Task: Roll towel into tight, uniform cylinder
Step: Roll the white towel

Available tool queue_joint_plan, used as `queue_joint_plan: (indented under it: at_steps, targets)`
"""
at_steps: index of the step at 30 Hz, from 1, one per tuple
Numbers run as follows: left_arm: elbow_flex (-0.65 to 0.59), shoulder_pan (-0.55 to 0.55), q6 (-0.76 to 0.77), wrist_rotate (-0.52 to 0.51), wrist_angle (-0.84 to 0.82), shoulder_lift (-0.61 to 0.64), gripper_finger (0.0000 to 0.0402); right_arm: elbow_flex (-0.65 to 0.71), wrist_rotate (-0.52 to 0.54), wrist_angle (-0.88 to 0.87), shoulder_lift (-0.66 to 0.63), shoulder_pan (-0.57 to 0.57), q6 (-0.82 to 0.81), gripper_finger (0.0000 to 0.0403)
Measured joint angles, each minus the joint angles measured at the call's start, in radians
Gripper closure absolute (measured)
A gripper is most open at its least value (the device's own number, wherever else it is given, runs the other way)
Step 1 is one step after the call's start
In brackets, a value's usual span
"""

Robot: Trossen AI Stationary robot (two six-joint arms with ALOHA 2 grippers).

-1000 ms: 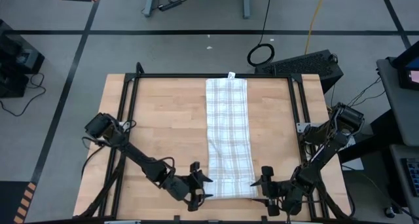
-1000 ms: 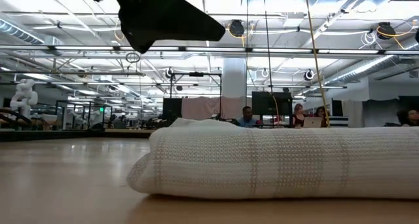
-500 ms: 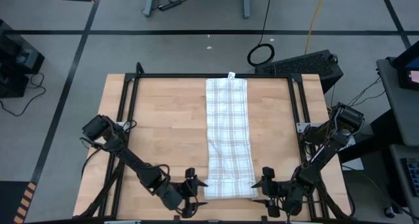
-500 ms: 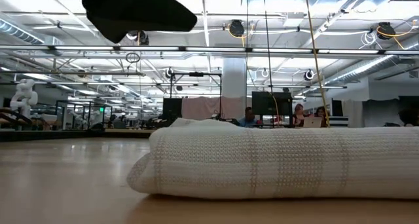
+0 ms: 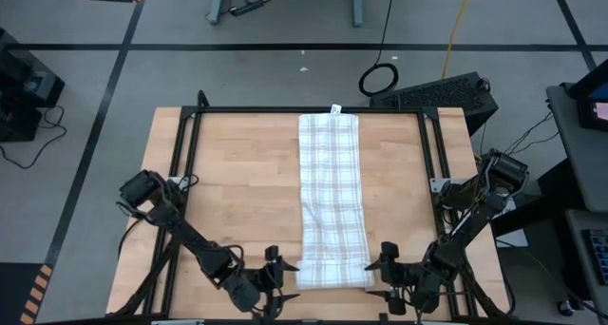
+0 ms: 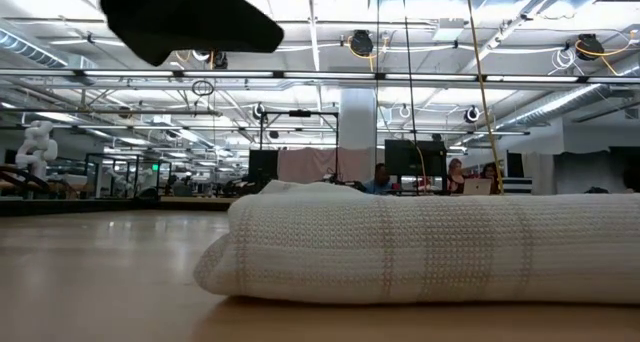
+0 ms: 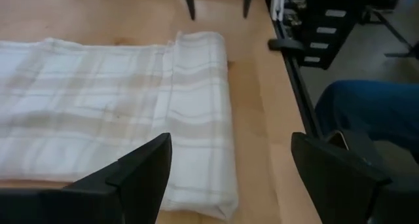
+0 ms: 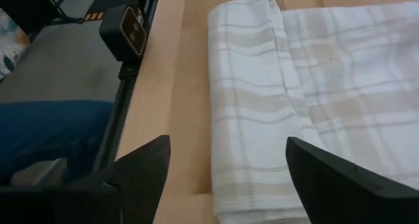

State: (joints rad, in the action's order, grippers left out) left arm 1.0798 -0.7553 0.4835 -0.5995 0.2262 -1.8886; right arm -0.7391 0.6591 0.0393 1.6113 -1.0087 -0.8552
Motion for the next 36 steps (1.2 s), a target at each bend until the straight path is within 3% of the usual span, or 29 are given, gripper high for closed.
queue_joint_plan:
  at_steps: [9,17,24,36]
  targets:
    - [0.0,-0.025,-0.098,0.016,0.007,-0.041,0.0084,0.0,0.037,-0.004,0.012,-0.014,0.069,0.0104]
    - [0.0,-0.01,-0.209,0.002,0.074,-0.102,0.0084,0.0,0.047,0.01,0.124,-0.041,0.051,0.0104]
    - [0.001,-0.006,-0.209,-0.009,0.081,-0.106,0.0085,0.0,0.056,0.129,0.17,-0.041,0.056,0.0104]
    - [0.001,0.01,-0.189,-0.008,0.082,-0.106,0.0085,0.0,0.087,0.175,0.211,-0.033,0.092,0.0104]
